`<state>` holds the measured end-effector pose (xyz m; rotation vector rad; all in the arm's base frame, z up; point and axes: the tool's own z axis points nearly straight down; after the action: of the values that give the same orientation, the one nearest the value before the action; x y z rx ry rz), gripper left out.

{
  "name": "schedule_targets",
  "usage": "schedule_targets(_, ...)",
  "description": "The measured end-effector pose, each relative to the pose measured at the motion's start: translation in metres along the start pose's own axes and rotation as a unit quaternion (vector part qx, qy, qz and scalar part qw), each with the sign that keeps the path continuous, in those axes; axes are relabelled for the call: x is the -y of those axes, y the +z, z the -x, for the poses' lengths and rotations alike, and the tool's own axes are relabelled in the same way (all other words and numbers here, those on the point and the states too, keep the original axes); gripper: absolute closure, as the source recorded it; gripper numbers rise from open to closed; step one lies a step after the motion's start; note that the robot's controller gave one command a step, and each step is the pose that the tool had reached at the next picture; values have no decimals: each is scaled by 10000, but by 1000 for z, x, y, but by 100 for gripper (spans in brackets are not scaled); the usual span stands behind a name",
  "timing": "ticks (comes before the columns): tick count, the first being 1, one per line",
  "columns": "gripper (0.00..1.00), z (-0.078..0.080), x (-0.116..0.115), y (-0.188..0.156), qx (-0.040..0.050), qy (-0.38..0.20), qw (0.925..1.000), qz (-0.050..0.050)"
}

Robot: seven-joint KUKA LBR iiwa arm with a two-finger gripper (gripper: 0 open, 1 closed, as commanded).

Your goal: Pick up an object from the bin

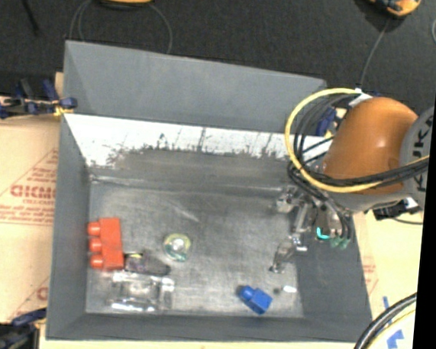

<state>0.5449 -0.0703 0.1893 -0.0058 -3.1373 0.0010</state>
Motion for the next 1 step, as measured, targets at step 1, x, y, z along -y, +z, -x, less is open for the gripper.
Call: schedule_targets(1, 0, -60, -10, 117, 96, 678, 9977, 8)
